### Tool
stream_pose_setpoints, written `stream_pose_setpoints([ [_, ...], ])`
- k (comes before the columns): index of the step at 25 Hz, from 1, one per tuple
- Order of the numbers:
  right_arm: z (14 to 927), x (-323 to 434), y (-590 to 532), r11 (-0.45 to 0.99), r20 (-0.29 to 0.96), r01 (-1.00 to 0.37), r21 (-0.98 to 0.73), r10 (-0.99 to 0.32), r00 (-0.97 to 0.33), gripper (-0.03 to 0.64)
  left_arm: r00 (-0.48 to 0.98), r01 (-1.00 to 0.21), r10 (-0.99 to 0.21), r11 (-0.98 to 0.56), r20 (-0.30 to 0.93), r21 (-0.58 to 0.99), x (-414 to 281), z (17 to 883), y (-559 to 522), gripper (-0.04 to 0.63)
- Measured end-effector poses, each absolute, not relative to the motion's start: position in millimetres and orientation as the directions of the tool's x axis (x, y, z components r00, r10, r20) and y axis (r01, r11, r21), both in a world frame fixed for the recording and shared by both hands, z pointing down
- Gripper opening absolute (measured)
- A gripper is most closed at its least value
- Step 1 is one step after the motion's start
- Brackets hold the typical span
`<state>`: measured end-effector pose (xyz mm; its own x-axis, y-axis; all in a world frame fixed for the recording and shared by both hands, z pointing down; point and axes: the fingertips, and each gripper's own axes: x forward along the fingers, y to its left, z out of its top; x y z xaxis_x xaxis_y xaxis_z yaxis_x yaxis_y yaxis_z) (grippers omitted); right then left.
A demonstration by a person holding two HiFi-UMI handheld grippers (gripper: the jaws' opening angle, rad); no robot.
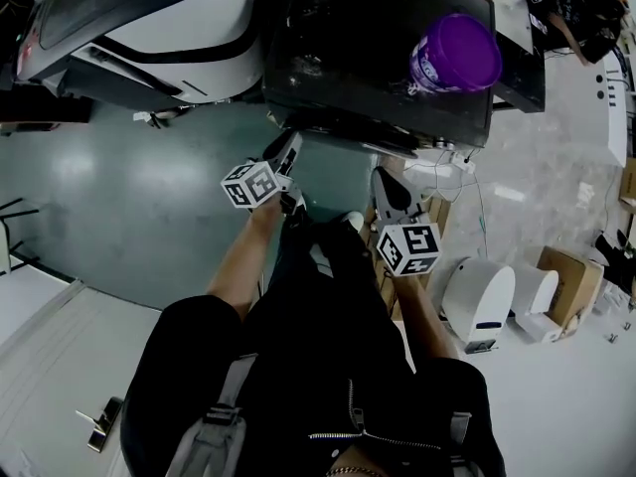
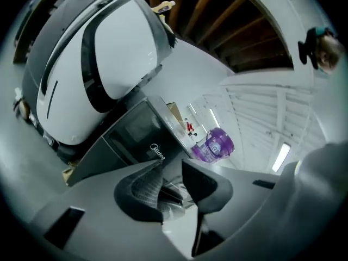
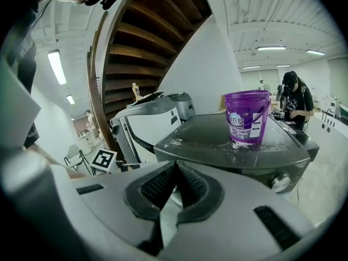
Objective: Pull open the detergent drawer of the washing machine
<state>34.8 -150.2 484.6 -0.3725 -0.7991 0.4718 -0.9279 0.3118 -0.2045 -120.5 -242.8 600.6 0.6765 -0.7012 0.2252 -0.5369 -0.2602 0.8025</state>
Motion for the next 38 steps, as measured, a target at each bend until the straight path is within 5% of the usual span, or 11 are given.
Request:
stream_pose_setpoints([
  [4,493.9,39.2,-142.4,0.287,0.5,-0.935,-0.207,-0.79,-0.353,0.006,0.681,-0.337,-0.728,-0.214,0.08,0.917,-118.9,602.5,-255.5,0.266],
  [6,496.7,41.4,-139.4,0.279,0.512,-0.938,-0.206,-0.786,-0.347,0.006,0.665,-0.253,-0.746,-0.191,0.027,0.948,-119.5,605.0,-260.1,0.295],
  [11,502.9,45.0,-134.8,0.267,0.534,-0.942,-0.206,-0.776,-0.337,0.006,0.633,-0.102,-0.772,-0.152,-0.054,0.983,-116.2,613.4,-270.4,0.313],
  [38,533.6,79.9,-85.4,0.169,0.657,-0.966,-0.195,-0.709,-0.257,0.006,0.527,0.218,-0.759,-0.315,-0.383,0.924,-109.6,637.4,-323.0,0.341],
])
